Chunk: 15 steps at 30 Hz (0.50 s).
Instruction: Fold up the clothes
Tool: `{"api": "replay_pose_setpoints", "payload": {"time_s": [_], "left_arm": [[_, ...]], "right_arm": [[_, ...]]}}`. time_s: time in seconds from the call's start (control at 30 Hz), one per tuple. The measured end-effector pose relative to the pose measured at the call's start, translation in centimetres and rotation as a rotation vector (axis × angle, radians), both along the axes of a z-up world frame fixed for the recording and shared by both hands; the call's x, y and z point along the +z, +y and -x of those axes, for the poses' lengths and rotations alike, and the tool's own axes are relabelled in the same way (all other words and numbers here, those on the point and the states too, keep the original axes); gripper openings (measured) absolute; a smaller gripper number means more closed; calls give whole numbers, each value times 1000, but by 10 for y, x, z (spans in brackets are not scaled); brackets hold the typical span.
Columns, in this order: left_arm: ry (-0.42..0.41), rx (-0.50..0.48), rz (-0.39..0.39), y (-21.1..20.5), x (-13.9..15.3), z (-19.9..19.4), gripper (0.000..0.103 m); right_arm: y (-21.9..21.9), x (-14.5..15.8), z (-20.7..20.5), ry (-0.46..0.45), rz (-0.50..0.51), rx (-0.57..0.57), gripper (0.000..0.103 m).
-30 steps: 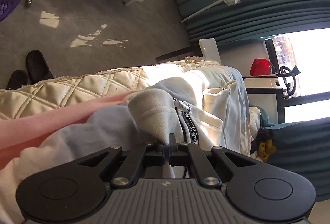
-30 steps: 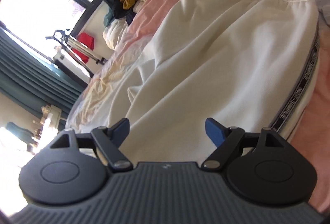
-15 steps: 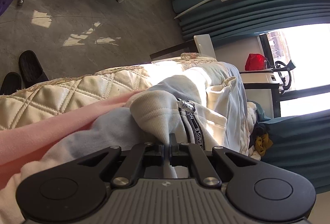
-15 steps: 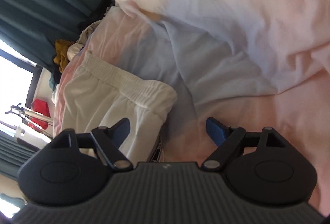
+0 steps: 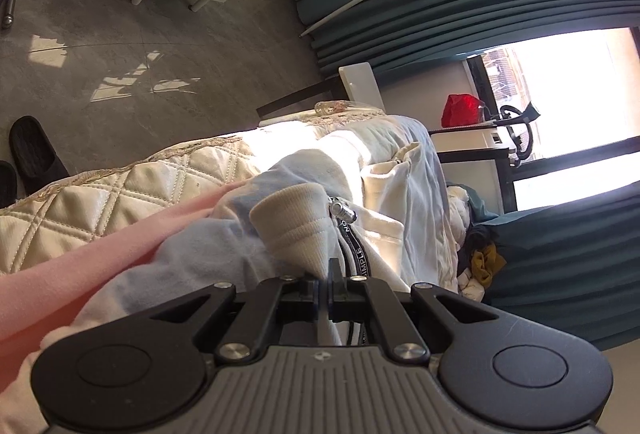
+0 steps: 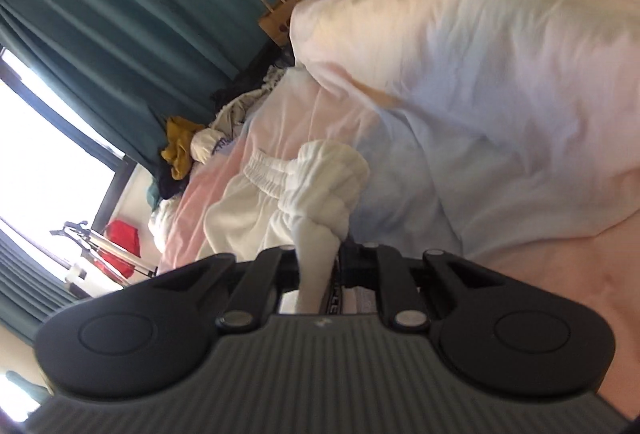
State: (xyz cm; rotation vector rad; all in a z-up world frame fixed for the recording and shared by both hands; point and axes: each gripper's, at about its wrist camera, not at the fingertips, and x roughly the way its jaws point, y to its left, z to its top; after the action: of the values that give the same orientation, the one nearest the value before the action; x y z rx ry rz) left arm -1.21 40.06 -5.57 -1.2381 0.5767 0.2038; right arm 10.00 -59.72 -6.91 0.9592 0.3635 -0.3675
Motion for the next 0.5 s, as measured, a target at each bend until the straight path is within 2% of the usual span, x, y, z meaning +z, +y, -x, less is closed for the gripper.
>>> {"api": "replay_pose_setpoints", "payload": {"time_s": [0.13, 0.23, 0.27, 0.33, 0.37, 0.43, 0.47, 0.5], "left_arm": [[32, -35, -20, 0, 0, 14, 4], [91, -45, -32, -2, -12, 24, 4], [88, -43, -14, 2, -17, 29, 4], [75, -55, -38, 2, -15, 30, 6], [68, -62, -52, 2, -13, 31, 8], [65, -95, -154, -3, 3, 31, 22], [52, -106, -182, -4, 11, 32, 34], [37, -117, -205, -5, 19, 33, 40]], "right_arm": [[-4, 1, 39, 45, 41, 1, 12], [-5, -23, 61, 115, 2, -18, 12], [-5, -31, 69, 138, -11, -23, 12], [-3, -48, 75, 186, -30, 2, 13], [-3, -50, 76, 185, -28, 19, 13], [-3, -45, 79, 173, -28, 53, 14], [-4, -41, 81, 167, -30, 69, 16], [-4, -34, 84, 168, -17, 87, 19]]}}
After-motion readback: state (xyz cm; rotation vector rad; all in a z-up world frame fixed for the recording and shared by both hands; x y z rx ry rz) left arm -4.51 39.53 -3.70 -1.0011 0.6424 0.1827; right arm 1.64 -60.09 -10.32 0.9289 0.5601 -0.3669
